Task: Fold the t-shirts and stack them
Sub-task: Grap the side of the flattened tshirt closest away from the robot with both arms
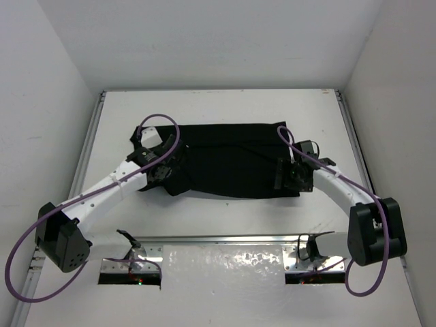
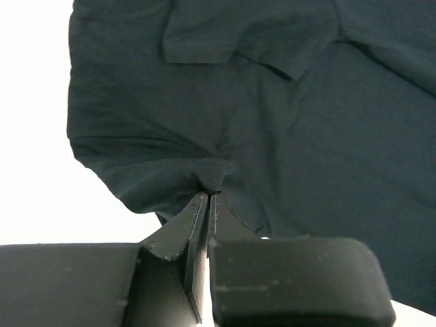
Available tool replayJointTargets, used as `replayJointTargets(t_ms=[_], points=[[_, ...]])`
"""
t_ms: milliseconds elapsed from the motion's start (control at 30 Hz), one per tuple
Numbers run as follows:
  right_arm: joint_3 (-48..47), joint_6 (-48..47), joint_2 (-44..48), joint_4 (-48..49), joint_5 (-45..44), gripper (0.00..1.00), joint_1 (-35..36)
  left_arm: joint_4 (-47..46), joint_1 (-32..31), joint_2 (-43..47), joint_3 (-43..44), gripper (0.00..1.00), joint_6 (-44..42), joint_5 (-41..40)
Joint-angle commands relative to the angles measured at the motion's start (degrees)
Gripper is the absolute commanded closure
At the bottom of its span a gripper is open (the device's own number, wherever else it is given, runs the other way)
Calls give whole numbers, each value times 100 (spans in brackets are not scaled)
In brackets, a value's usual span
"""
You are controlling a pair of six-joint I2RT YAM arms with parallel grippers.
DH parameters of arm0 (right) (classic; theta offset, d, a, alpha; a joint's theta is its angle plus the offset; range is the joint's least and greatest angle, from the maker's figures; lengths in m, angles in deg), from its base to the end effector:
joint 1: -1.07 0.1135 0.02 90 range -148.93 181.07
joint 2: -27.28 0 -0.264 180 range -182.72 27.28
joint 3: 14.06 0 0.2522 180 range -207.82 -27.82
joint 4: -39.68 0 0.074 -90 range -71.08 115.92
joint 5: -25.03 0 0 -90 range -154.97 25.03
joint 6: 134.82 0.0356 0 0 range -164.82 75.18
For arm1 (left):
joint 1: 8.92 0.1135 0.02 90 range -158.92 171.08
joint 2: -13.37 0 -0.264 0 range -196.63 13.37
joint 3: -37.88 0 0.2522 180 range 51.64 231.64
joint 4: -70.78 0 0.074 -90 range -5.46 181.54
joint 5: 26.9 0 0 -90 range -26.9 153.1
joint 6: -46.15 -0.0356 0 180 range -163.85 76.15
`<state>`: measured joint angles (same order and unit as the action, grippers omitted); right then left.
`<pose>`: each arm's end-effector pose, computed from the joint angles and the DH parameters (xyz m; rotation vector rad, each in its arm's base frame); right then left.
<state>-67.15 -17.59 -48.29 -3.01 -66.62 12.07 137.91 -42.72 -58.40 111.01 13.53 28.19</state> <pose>0.2292 0.0435 0.1733 0.3923 2.6900 0.1590 0.2040 -0.1121 0.2761 -0.6534 2.3321 0.1612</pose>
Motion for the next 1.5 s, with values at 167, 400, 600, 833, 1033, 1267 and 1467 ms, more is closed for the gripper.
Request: replayJointTargets(t_ms=[167, 400, 600, 833, 1033, 1267, 1467], points=[[408, 292, 139, 89, -643, 34, -248, -520, 84, -4, -93, 100, -201, 55], [637, 310, 271, 308, -547, 46, -564, -581, 102, -13, -198, 100, -228, 108], [646, 257, 113, 572, -327, 65, -740, -582, 111, 119, -356, 100, -254, 73], [523, 257, -265, 660, -414, 70, -740, -555, 155, 321, -462, 100, -272, 55], [497, 275, -493, 722, -310, 79, -749, -608, 172, 374, -541, 100, -298, 90], [436, 257, -169, 564, -292, 100, -740, -590, 225, 488, -497, 100, -298, 20], [251, 222, 7, 555, -169, 100, -740, -555, 286, 479, -295, 100, -342, -33]])
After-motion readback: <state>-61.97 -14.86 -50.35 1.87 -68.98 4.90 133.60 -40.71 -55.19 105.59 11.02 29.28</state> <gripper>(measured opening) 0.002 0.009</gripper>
